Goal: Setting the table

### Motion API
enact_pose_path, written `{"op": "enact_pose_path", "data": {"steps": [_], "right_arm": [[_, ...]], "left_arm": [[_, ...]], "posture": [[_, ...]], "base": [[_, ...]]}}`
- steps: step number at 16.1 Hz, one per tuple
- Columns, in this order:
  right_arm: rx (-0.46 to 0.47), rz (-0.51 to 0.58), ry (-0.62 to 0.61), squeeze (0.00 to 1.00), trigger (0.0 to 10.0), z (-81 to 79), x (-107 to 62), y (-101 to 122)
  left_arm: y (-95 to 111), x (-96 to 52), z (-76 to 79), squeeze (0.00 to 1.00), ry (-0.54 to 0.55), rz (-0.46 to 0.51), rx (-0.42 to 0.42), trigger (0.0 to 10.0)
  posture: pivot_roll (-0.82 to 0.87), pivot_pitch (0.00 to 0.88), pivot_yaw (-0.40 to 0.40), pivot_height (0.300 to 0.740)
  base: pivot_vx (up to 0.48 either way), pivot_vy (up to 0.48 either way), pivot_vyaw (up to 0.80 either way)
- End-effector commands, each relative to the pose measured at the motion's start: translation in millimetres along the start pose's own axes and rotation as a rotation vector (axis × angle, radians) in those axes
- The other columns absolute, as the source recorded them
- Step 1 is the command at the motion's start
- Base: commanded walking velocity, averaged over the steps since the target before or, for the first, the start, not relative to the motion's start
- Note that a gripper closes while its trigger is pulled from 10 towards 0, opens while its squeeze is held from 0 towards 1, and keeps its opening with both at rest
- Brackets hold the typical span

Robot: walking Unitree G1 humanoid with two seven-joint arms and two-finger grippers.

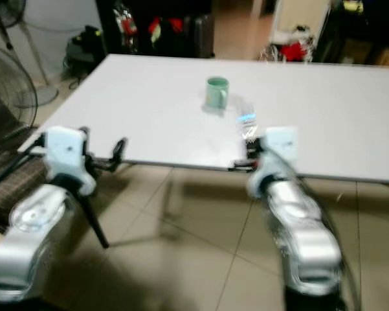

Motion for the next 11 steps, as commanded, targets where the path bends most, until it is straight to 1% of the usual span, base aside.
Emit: {"op": "enact_pose_path", "data": {"steps": [1, 11], "right_arm": [[-0.009, 0.004, -0.032, 0.0, 10.0, 10.5, -1.6, 1.1], [-0.001, 0.007, -0.04, 0.0, 10.0, 11.2, 0.9, -0.3]], "left_arm": [[3.2, 1.7, 5.8, 0.0, -0.017, 0.009, 0.0, 10.0], [4.3, 2.7, 7.1, 0.0, -0.036, 0.011, 0.002, 10.0]], "posture": [[-0.14, 0.0, 0.03, 0.74], [-0.14, 0.0, 0.038, 0.74]], "base": [[0.274, 0.0, 0.0], [0.287, 0.0, 0.0]]}}
Point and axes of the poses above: a point about 5 cm out from each wrist's last joint towards the gripper, its own x axis pointing out of the wrist towards the gripper, its own y axis along the axis of the wrist's last joint, z = x × y, the point moved 6 cm from there along x, pointing out of the wrist towards the gripper, and after that the axes turned 1 degree about x, right-handed, at the moved point
